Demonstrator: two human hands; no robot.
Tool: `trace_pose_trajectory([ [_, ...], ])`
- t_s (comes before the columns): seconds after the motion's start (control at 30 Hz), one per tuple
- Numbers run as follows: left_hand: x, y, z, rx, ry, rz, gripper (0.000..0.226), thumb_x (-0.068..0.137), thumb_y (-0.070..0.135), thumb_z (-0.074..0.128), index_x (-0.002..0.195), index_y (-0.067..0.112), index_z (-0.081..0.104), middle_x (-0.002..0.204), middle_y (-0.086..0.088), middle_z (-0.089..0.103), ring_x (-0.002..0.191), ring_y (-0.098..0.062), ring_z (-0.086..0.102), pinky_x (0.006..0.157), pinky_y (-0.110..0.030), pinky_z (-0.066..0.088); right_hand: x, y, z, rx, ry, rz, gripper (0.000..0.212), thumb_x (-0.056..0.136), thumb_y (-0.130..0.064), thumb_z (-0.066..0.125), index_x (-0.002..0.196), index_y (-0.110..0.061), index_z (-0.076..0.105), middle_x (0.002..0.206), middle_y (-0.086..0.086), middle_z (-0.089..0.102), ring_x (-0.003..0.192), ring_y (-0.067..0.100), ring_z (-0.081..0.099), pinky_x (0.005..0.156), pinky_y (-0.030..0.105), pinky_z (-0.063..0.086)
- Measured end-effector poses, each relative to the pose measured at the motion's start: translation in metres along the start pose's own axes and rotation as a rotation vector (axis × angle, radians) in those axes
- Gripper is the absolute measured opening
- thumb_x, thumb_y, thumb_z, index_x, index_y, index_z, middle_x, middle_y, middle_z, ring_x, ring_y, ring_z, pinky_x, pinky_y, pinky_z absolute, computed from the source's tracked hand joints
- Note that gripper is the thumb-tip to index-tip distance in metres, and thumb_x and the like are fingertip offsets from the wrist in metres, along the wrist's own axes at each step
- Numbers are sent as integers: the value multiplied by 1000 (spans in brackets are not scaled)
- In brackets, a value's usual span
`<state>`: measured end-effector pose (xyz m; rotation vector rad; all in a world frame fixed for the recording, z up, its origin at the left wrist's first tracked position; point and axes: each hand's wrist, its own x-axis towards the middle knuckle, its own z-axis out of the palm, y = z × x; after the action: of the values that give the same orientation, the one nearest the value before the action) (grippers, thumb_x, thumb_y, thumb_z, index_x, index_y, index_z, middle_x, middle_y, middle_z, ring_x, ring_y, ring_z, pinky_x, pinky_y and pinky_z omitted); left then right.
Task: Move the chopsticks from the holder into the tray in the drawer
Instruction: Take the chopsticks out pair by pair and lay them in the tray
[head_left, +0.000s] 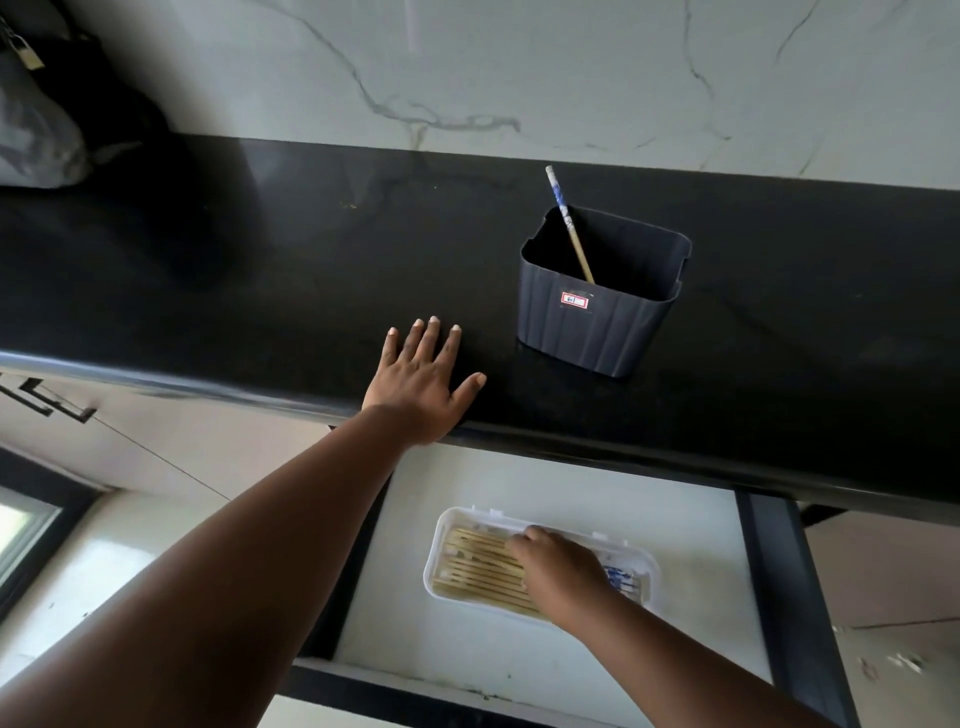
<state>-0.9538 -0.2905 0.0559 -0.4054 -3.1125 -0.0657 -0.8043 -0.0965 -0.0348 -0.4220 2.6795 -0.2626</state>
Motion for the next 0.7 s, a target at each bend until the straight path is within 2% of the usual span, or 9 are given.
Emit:
trace_pose_trajectory([
  [0.13, 0, -2, 1, -31, 13, 5, 82, 88, 71, 4, 154, 23, 5, 162, -8, 1, 148, -22, -6, 119, -45, -9, -5, 3, 1, -41, 25, -9, 48, 85, -4, 55, 130, -19, 47, 118, 4, 56, 107, 28, 58, 80, 40, 52],
  [0.23, -1, -2, 2, -43, 12, 1, 83, 87, 72, 3, 154, 23, 4, 162, -7, 1, 148, -21, -7, 119, -44, -8, -10, 5, -12, 6, -15, 22, 42, 86, -10, 54, 125, -22, 52, 118, 2, 57, 109, 27, 58, 84, 37, 50],
  [0.33, -1, -1, 2, -42, 3, 14, 82, 87, 71, 1, 154, 24, 1, 162, -8, -2, 148, -22, -10, 119, -45, -8, -11, -1, -58, 232, -73, 64, 30, 84, -25, 61, 114, -26, 61, 115, -3, 63, 107, 21, 60, 89, 32, 49],
  [0.4, 0, -1, 1, -2, 9, 61, 79, 88, 68, 3, 154, 23, 1, 162, -8, -3, 148, -24, -11, 118, -46, -9, -12, -15, -106, 490, -55, 61, 19, 76, -31, 71, 95, -26, 69, 99, -5, 70, 92, 15, 65, 84, 30, 52],
  [0.5, 3, -3, -2, 103, 15, 161, 83, 87, 64, 1, 154, 16, 2, 162, -9, -2, 148, -25, -12, 118, -44, -11, -17, -42, -187, 789, 128, -43, 11, 67, -36, 72, 74, -27, 72, 78, 6, 74, 63, 12, 62, 64, 29, 53],
  [0.57, 4, -5, -3, 106, 20, 187, 88, 82, 65, -5, 154, 14, 3, 162, -8, -2, 148, -24, -11, 118, -43, -12, -19, -50, -236, 894, 298, -90, 16, 60, -43, 63, 69, -34, 72, 71, 0, 74, 55, 8, 61, 57, 27, 54],
  [0.67, 5, -7, 0, 42, 34, 188, 84, 87, 68, -1, 154, 16, 0, 161, -3, -5, 146, -18, -16, 117, -38, -14, -12, -39, -291, 842, 560, -59, 9, 75, -31, 66, 69, -29, 72, 64, -11, 72, 53, 3, 64, 58, 23, 57],
  [0.7, 5, -7, 1, 21, 32, 188, 83, 88, 68, 2, 153, 17, -1, 161, -2, -7, 145, -16, -18, 116, -36, -15, -5, -31, -303, 765, 623, -12, 14, 81, -24, 66, 69, -27, 72, 62, -11, 70, 55, 3, 65, 55, 22, 57],
])
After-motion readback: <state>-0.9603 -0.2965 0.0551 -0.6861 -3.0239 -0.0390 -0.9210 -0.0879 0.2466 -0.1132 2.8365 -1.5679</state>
